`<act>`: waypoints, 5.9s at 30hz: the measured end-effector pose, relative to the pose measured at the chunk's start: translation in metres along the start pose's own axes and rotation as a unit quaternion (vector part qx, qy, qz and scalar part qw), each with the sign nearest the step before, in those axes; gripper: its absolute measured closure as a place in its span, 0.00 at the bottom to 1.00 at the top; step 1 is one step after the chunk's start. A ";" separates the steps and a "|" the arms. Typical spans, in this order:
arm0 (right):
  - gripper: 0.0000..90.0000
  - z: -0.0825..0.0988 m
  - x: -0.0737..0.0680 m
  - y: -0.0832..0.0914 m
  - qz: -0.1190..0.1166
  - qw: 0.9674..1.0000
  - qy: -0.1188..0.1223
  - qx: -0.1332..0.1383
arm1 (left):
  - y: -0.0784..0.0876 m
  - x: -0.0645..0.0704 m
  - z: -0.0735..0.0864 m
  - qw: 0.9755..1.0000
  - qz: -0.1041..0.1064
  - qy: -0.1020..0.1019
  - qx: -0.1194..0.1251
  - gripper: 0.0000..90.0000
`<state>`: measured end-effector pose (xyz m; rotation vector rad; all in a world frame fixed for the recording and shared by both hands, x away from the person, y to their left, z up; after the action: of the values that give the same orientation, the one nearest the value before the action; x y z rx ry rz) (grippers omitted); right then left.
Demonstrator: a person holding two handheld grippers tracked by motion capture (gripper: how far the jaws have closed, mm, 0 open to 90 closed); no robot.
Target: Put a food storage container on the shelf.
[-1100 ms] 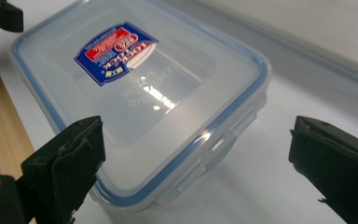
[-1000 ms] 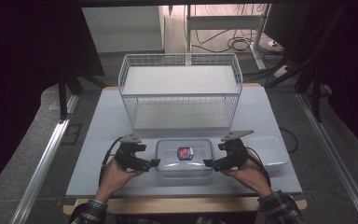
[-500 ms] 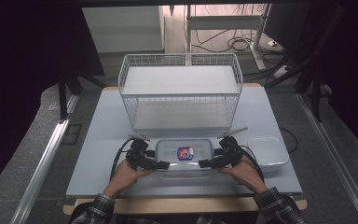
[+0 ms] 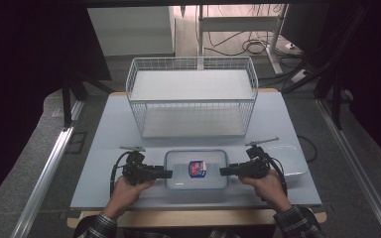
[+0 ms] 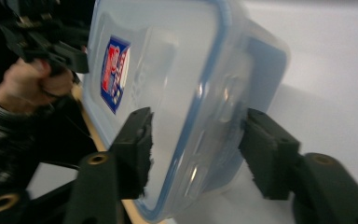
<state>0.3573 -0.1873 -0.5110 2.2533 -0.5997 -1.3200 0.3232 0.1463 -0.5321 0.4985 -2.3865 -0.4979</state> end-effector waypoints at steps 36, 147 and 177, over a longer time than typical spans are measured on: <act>0.60 -0.044 -0.052 0.034 -0.003 0.988 0.111 0.108 | 0.041 0.018 -0.069 0.994 -0.057 -0.077 0.061 0.59; 0.62 -0.247 -0.085 0.053 0.135 0.965 0.104 0.201 | 0.069 -0.043 -0.256 0.967 -0.200 -0.089 0.128 0.54; 0.10 -0.181 -0.096 0.061 0.110 0.948 0.227 0.192 | 0.063 0.005 -0.181 0.957 -0.195 -0.204 0.067 0.07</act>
<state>0.4662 -0.1515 -0.3311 2.5841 -0.9604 -0.5760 0.4238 0.1572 -0.3694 1.0268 -2.7355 -0.6667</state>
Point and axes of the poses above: each handheld gripper's, and its own axes: y roughly backward along the jaws, z roughly out of its underside, x roughly to its right, the point moved 4 cm from there along -y, roughly forward along the jaws, and after that the axes turned 10 degrees about -y, right-handed, at the moved point
